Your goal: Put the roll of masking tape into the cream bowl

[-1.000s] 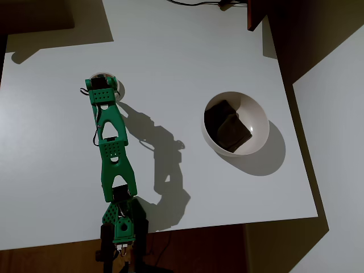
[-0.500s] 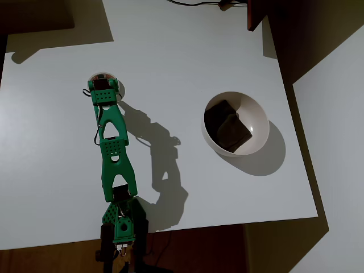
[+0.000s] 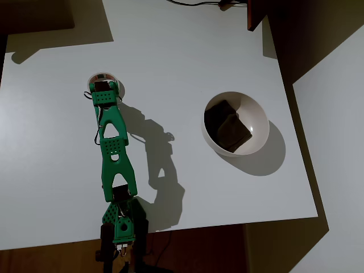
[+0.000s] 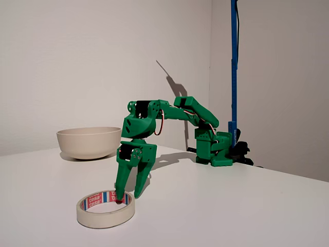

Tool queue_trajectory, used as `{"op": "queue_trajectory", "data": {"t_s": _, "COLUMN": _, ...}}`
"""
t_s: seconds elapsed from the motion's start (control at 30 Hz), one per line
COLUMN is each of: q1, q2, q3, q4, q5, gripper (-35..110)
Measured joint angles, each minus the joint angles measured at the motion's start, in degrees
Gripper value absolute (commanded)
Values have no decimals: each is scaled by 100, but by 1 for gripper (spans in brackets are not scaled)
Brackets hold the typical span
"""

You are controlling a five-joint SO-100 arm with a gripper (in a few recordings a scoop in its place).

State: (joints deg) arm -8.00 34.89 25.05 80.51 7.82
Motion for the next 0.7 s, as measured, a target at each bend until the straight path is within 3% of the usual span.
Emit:
{"op": "queue_trajectory", "data": {"t_s": 0.2, "q1": 9, "q2": -70, "q3": -35, "q4": -105, "q5": 0, "gripper": 11}}
{"op": "queue_trajectory", "data": {"t_s": 0.33, "q1": 9, "q2": -70, "q3": -35, "q4": -202, "q5": -62, "gripper": -8}}
{"op": "queue_trajectory", "data": {"t_s": 0.7, "q1": 18, "q2": -97, "q3": -53, "q4": -299, "q5": -62, "gripper": -8}}
